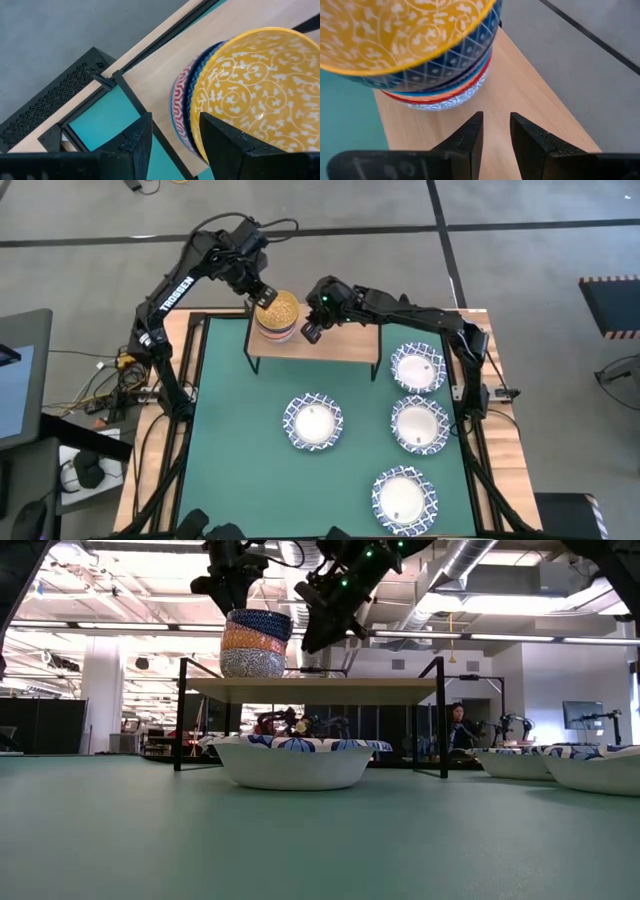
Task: Place and stack bowls onto a shelf
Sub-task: Stack the yellow patterned bowl on top of the blue patterned bowl on the shelf
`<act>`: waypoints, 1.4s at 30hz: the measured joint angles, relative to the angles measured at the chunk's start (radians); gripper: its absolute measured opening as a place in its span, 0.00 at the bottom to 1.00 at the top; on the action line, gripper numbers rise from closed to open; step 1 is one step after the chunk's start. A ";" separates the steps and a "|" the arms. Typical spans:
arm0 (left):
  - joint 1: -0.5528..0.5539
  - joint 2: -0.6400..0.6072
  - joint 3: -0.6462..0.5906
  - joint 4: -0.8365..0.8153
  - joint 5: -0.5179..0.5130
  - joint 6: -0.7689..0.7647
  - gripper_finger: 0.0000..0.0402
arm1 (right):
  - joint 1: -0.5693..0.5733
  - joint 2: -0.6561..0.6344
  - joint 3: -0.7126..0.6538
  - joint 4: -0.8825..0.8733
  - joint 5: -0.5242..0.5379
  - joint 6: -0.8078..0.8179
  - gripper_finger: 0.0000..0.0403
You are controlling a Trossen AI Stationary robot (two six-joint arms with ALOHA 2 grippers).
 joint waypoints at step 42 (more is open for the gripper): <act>-0.194 0.130 0.052 -0.016 -0.173 0.121 0.37 | -0.019 -0.084 0.001 -0.161 0.213 0.029 0.30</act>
